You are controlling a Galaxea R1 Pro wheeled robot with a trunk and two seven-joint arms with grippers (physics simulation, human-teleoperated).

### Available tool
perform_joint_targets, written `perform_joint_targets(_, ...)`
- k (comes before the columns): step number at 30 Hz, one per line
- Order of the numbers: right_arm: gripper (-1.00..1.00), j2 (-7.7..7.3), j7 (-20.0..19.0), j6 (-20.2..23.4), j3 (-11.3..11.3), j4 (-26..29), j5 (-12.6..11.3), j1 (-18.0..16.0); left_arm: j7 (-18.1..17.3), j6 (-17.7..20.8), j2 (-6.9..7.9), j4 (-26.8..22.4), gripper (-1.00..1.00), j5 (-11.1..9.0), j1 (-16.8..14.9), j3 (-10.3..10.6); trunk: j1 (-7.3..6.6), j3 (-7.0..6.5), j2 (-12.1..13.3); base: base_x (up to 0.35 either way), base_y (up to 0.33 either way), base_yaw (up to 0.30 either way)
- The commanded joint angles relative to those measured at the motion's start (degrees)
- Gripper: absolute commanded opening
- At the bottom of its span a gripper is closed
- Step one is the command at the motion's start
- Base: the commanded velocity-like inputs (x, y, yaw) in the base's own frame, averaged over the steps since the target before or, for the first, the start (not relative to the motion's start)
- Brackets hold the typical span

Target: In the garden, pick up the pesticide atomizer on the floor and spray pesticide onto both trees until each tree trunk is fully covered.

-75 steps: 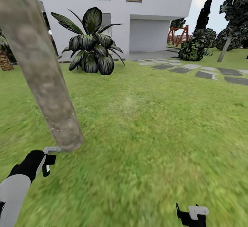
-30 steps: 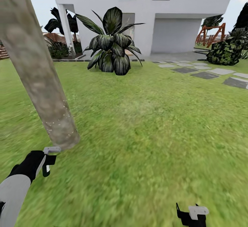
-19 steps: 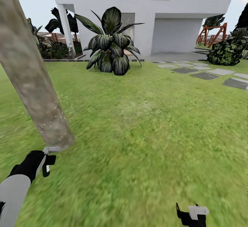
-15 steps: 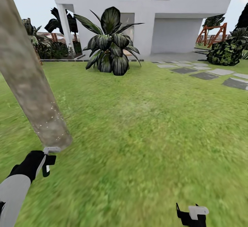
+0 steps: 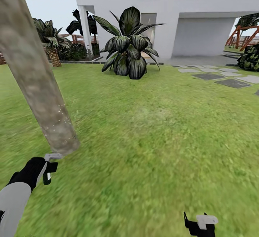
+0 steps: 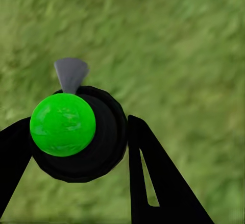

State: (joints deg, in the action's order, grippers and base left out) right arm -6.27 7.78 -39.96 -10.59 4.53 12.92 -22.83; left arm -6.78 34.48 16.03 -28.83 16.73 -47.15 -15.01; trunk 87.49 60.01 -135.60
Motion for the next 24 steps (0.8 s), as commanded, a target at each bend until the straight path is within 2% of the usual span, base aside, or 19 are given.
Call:
perform_joint_targets(1, 1.0, 0.02, 0.3, -0.1, -0.3, 0.0, 0.6, 0.0, -0.5, 0.2, -0.05, -0.1, -1.0, 0.6, -0.1, -0.4, 0.01, 0.05, 0.0, 0.223, -0.206, 0.277)
perform_joint_targets(7, 1.0, 0.0, 0.3, -0.1, -0.3, 0.0, 0.6, 0.0, -0.5, 0.2, -0.1, -0.1, -1.0, 0.6, -0.1, -0.3, 0.01, 0.05, 0.0, 0.233, -0.198, 0.227)
perform_joint_targets(17, 1.0, -0.13, 0.2, -0.1, -0.3, 0.0, 0.6, 0.0, -0.5, 0.2, -0.4, 0.0, -1.0, 0.3, -0.1, -0.4, 0.01, 0.05, 0.0, 0.237, -0.193, 0.011)
perform_joint_targets(19, 1.0, -0.08, 0.2, -0.1, -0.3, 0.0, 0.6, 0.0, -0.5, 0.0, -0.51, 0.1, -1.0, -0.5, -0.1, -0.4, 0.01, 0.05, 0.0, 0.267, -0.113, 0.0)
perform_joint_targets(22, 1.0, 0.01, 0.2, -0.1, -0.3, 0.0, 0.6, 0.0, -0.5, -1.6, -0.3, 0.8, -1.0, -3.0, 0.5, -0.5, 0.01, 0.05, 0.0, 0.17, -0.03, 0.098)
perform_joint_targets(24, 1.0, 0.02, 0.3, -0.1, -0.3, 0.0, 0.5, 0.0, -0.4, -2.1, -0.3, 1.5, -1.0, -3.5, 1.7, -0.5, 0.01, 0.05, 0.0, 0.04, -0.006, 0.233)
